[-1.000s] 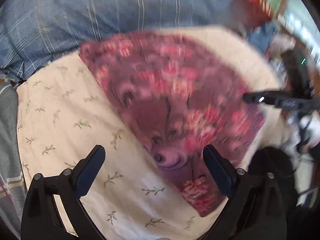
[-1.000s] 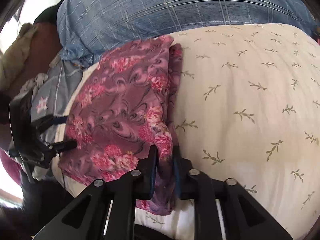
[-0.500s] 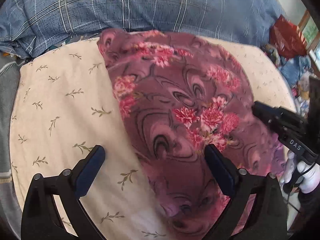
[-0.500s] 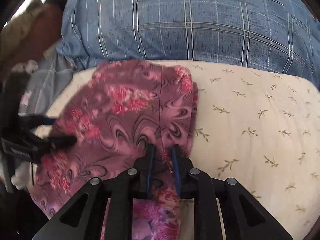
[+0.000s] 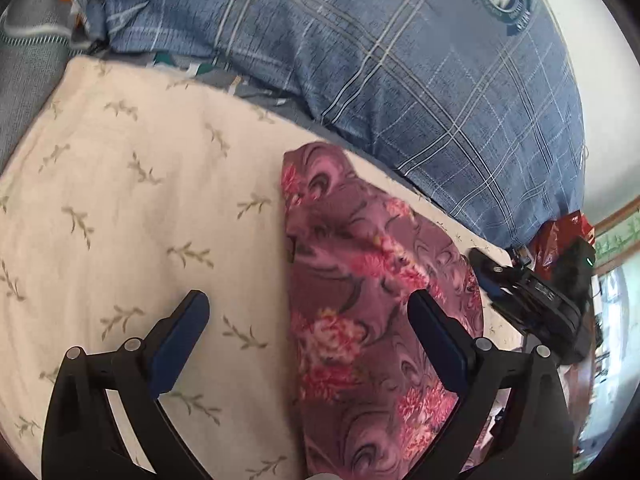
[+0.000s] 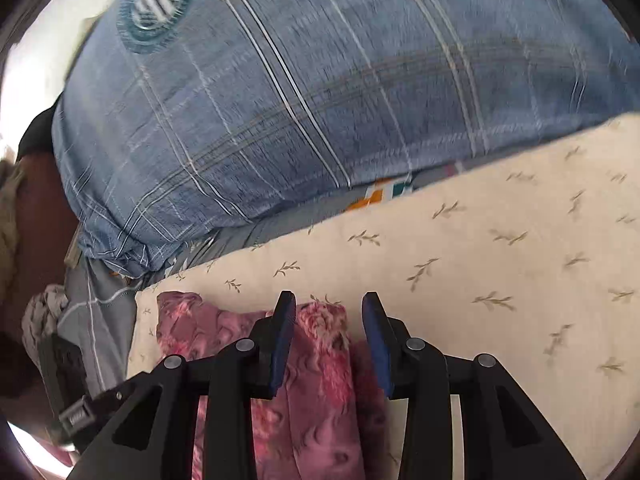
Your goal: Fold small clothes
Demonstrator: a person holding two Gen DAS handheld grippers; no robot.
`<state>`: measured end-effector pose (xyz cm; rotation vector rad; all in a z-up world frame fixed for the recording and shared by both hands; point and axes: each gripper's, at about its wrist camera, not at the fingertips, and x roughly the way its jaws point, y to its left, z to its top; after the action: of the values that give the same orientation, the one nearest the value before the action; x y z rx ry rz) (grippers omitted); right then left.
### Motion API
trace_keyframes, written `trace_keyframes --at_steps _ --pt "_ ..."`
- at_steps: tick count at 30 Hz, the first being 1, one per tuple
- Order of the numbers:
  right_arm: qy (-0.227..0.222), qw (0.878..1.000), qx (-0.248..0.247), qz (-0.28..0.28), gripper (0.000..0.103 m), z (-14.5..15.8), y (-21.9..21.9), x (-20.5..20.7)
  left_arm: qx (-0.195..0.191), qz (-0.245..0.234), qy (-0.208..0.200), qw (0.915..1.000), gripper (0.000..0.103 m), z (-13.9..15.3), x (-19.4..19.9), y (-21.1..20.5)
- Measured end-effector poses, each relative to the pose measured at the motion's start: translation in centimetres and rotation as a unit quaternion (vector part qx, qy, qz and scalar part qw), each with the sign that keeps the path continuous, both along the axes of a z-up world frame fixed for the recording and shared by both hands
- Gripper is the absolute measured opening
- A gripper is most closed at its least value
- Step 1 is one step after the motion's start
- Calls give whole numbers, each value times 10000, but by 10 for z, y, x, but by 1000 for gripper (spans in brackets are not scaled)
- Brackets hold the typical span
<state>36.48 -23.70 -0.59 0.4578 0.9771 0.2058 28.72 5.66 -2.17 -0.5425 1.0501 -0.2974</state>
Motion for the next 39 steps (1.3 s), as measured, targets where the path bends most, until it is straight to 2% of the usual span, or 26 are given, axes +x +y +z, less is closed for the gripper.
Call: trace_keyframes --at_steps 1,2,3,4,6,7,9,12,14,16,17,18,20,22,23,25,26,27,30,32,35,36,37,39 --pt "215 9996 159 130 30 -9 3 7 103 2 -23 9999 100 0 -4 -3" --pt "280 9991 165 290 14 -13 8 9 209 14 -29 9998 100 -1 -2 -5" --pt "209 9990 77 384 8 -12 11 8 330 39 -15 9994 100 -4 3 -9" --pt "-17 9987 -14 506 7 -8 15 4 441 57 -9 9990 100 -5 4 -13" --pt "-183 9991 40 381 7 -7 9 0 731 77 -60 9973 100 -5 3 -21" --pt "-48 9995 76 300 6 -14 3 2 892 56 -62 9960 100 -4 2 -23" --pt "279 9991 -247 207 7 -26 -2 5 1060 26 -139 9943 100 -1 2 -24" --pt "-41 9990 -428 -84 13 -8 -4 -8 861 419 -235 9951 99 9 -5 -2" --pt "-419 9987 -291 50 13 13 2 -19 609 792 -388 9942 99 15 -12 17" --pt "-708 9964 -143 440 13 30 18 -29 403 956 -475 9935 99 18 -18 27" --pt "-791 9946 -165 653 13 36 28 -34 415 907 -496 9938 99 20 -19 26" --pt "-839 9933 -201 764 13 38 35 -36 612 789 -541 9935 99 20 -20 19" --pt "-800 9906 -506 989 14 31 50 -38 1308 588 -556 9881 99 18 -20 -2" --pt "-407 9897 -934 1005 13 9 54 -35 2369 247 -279 9708 100 1 -15 -30" --pt "-111 9885 -1101 1029 8 -4 51 -32 2556 145 -216 9664 100 -7 -14 -36" --pt "-293 9906 -940 955 8 -2 44 -41 2285 253 -132 9731 99 -7 -15 -27" --pt "-291 9910 -966 875 18 2 42 -45 2026 253 -45 9789 99 -6 -15 -19" --pt "-334 9911 -1011 801 18 9 39 -51 1746 255 0 9843 99 -4 -16 -11" --pt "-519 9896 -839 1051 20 27 36 -76 1346 62 -66 9909 99 6 -29 -8" --pt "-541 9877 -945 1122 25 30 32 -91 1275 -258 -237 9912 99 15 -45 -19" --pt "-478 9903 -952 891 31 23 26 -98 1283 -836 -330 9877 99 15 -61 -43" --pt "-423 9920 -836 842 31 17 22 -100 1433 -1055 -310 9836 99 11 -63 -54" --pt "-306 9925 -826 844 29 8 19 -101 1701 -1165 -300 9781 100 6 -65 -64" --pt "-205 9889 -1155 907 32 -9 21 -103 2376 -1253 -356 9626 102 -8 -66 -82"
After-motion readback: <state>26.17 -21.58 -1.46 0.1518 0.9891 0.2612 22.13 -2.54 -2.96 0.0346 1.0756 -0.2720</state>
